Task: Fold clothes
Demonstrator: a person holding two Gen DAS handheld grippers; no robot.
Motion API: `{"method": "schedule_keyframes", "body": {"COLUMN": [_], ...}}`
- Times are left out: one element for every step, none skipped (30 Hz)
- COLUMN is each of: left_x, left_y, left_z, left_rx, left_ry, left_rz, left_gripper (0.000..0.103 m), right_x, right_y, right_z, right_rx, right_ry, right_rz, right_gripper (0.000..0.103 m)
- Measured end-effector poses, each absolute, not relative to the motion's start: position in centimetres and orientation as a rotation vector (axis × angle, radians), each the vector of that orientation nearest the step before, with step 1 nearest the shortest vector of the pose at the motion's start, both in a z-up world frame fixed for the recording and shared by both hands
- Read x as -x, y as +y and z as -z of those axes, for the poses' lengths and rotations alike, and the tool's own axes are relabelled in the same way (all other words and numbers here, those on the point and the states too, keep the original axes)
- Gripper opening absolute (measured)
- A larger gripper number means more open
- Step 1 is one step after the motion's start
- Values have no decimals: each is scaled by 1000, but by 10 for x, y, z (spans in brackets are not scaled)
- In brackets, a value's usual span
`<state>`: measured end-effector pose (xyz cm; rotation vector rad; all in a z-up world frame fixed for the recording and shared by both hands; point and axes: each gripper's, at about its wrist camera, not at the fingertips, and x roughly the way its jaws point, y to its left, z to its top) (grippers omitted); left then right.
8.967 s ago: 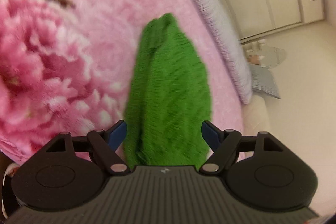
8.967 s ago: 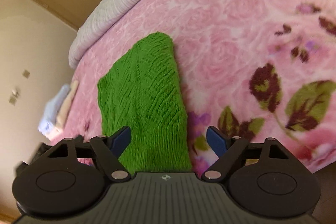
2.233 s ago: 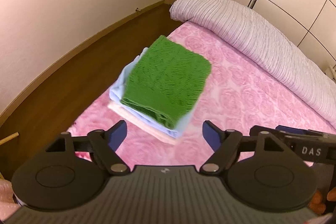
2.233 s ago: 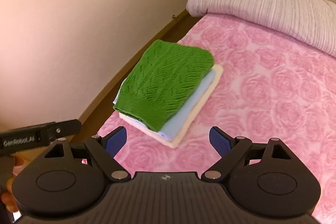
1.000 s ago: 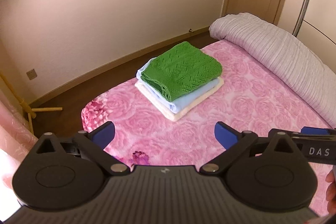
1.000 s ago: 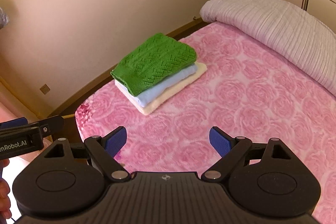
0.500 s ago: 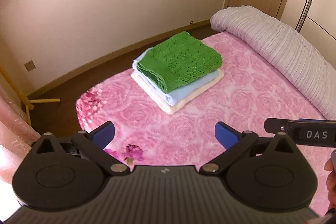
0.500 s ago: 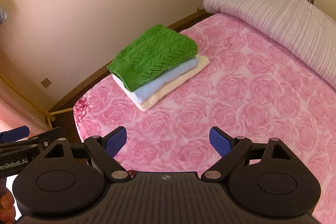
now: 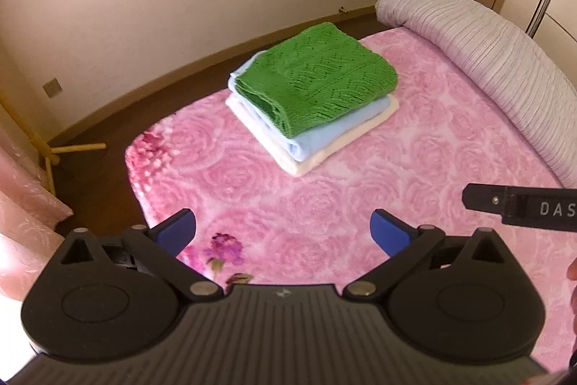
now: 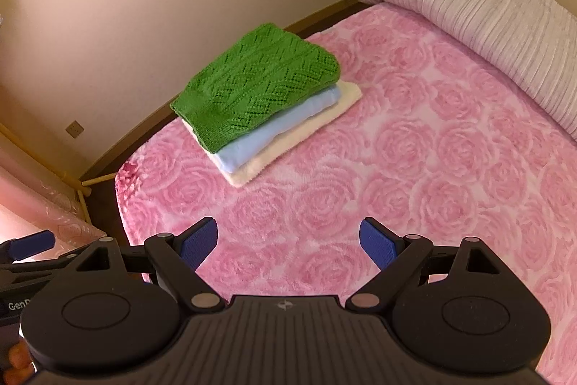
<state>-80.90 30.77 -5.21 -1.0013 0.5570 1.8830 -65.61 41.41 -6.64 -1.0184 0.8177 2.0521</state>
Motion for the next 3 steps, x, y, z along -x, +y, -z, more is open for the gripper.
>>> {"method": "schedule_keyframes", "body": {"left_x": [808, 808, 808], "left_y": [310, 312, 314], "left_z": [52, 52, 51], "left_rx": [995, 990, 987], "left_ry": [563, 568, 571], "left_rz": [-1886, -1888, -1888], "left_gripper": [102, 102, 102], "right_x": [656, 655, 654], "right_y": [416, 418, 419], "right_z": [66, 66, 66], "right_rx": [1017, 1015, 1012], "right_ry": [821, 824, 826], "right_rz": [-2051, -2050, -2049], "right_gripper": [89, 88, 88]}}
